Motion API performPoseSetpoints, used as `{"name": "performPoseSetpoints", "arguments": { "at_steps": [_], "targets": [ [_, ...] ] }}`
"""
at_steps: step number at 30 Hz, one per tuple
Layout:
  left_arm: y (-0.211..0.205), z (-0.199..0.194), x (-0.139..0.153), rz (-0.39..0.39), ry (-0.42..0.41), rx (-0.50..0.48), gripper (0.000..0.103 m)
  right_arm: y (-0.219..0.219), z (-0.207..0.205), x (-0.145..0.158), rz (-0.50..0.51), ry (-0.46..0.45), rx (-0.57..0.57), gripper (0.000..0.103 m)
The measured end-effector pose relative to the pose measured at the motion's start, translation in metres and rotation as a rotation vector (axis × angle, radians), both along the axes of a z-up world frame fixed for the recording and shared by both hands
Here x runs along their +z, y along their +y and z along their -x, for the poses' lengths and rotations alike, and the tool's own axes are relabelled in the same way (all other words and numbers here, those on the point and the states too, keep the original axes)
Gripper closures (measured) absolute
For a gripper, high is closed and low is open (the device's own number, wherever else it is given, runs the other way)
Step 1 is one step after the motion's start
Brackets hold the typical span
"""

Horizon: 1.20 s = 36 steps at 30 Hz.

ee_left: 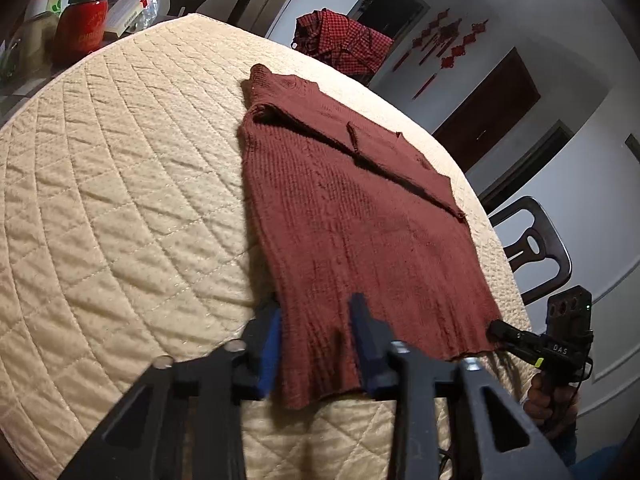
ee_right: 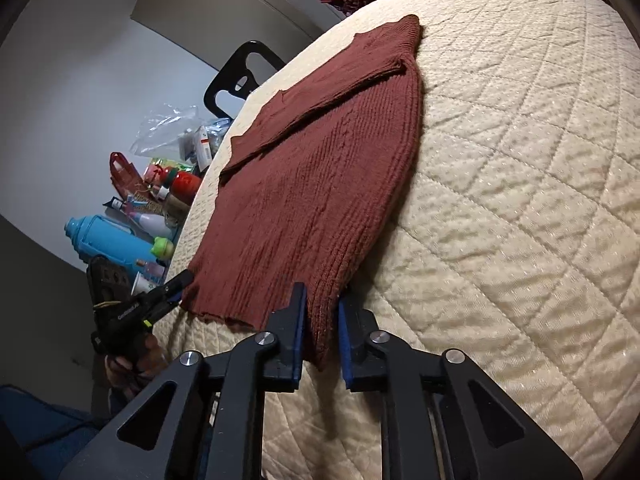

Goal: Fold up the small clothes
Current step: 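Move both grippers to the sweater hem and grasp it, then lift the hem with both grippers and fold it up over the collar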

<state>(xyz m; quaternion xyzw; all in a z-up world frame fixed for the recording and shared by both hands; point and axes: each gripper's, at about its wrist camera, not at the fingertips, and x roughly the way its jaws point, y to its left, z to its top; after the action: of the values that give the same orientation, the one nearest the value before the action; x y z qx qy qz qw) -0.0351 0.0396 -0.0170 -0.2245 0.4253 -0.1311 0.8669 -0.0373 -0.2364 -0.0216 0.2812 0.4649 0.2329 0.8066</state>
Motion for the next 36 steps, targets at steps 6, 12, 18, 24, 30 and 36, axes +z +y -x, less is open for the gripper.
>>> {"name": "performPoseSetpoints", "arguments": {
  "at_steps": [6, 12, 18, 24, 30, 36],
  "targets": [
    [-0.005, 0.001, -0.001, -0.013, -0.008, -0.059, 0.094, 0.005, -0.004, 0.004, -0.012, -0.029, -0.001, 0.093],
    [0.019, 0.013, 0.037, 0.066, -0.149, -0.030, 0.095, -0.009, 0.011, 0.045, -0.064, -0.168, -0.021, 0.094],
    [0.028, 0.034, 0.071, 0.116, -0.268, -0.041, 0.095, -0.018, 0.033, 0.078, -0.108, -0.287, -0.030, 0.094],
    [0.028, 0.027, 0.086, 0.119, -0.323, -0.047, 0.095, -0.018, 0.030, 0.088, -0.124, -0.342, -0.027, 0.094],
    [0.033, -0.016, 0.089, 0.116, -0.325, -0.019, 0.095, -0.025, -0.006, 0.090, -0.139, -0.353, -0.064, 0.094],
    [0.036, -0.080, 0.089, 0.089, -0.310, 0.010, 0.095, -0.028, -0.071, 0.093, -0.118, -0.336, -0.074, 0.094]
  ]
}}
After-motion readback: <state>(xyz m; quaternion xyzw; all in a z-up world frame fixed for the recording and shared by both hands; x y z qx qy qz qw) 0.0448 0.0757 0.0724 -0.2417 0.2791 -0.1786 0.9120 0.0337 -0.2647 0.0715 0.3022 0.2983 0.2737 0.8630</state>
